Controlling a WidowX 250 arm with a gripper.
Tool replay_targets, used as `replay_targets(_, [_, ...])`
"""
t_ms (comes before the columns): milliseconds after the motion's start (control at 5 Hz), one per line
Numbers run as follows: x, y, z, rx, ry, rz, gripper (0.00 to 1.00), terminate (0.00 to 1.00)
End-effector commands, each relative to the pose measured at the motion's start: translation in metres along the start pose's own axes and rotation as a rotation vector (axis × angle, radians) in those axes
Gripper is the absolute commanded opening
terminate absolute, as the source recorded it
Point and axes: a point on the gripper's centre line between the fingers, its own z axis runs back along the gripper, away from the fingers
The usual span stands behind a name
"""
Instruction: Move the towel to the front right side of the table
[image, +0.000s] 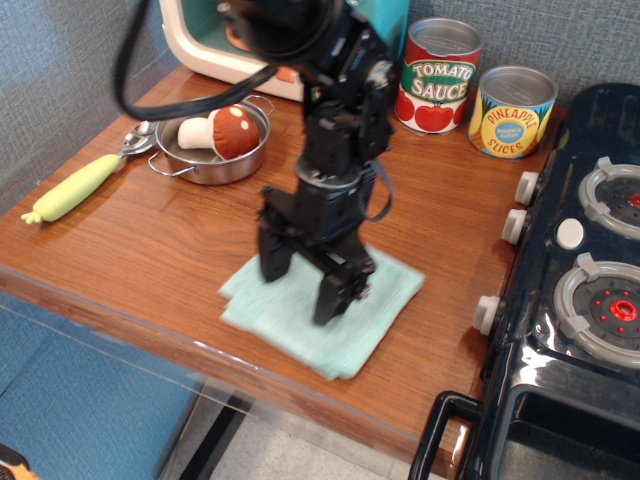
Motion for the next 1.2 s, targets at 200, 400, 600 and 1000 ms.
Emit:
replay_targets(200, [-0.002, 0.014, 0.041, -0.014, -0.133, -0.003, 1.00, 0.00])
replay_targets(400, [-0.005, 0.015, 0.073, -0.032, -0.252, -0.002, 1.00, 0.00])
replay_targets(600, [-0.010, 0.023, 0.076, -0.022, -0.262, 0.011, 1.00, 0.00])
replay_targets(1000, [-0.010, 0.023, 0.076, -0.022, -0.262, 0.011, 1.00, 1.00])
